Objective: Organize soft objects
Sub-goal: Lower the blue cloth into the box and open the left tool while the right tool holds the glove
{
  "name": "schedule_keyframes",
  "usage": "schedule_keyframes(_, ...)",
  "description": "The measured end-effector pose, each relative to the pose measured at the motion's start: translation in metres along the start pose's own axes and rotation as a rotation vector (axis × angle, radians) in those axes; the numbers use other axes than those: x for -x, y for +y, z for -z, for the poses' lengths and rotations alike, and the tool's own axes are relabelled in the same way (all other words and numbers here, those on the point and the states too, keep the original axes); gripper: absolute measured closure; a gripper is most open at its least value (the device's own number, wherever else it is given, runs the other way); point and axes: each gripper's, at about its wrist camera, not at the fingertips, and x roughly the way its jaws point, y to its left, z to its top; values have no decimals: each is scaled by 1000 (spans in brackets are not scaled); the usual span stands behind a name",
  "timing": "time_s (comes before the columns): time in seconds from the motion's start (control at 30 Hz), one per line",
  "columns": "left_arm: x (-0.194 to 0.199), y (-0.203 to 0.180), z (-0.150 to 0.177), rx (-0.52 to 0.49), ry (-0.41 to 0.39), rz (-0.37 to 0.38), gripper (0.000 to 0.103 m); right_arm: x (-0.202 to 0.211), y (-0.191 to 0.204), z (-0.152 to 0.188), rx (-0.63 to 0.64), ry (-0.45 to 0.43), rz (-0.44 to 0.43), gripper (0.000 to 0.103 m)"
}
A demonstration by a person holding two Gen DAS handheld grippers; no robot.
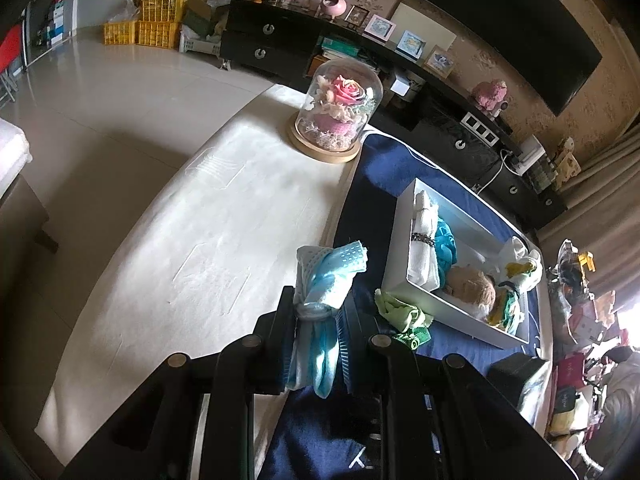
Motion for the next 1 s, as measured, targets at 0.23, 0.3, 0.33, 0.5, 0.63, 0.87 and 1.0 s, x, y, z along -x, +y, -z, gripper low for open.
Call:
schedule_keyframes(0.23,-9,-13,4,-52,12,-7,86,54,-68,4,-50,-99,42,0)
schedule_keyframes(0.3,-10,-21,6,-77,9,1,86,68,-96,6,-85,-138,68,0)
schedule_keyframes(0.33,-11,-26,8,-91,7,7,86,74,-111,6,-107,-158,84,0)
schedule_keyframes(0.5,-23,-51,18,-175,17,39,86,84,-183,11,-250,-210,58,0)
schedule_keyframes(0.63,-32,-68,21,-193,51,101,86,100,-211,13,-298,-257,24,0)
schedule_keyframes(0.87,-27,-127,3,-292,29,163,86,100,-207,12,-285,-271,7,0)
schedule_keyframes(1.0,-23,-163,-13,-352,-3,174,86,98,-205,12,-288,-274,-4,0)
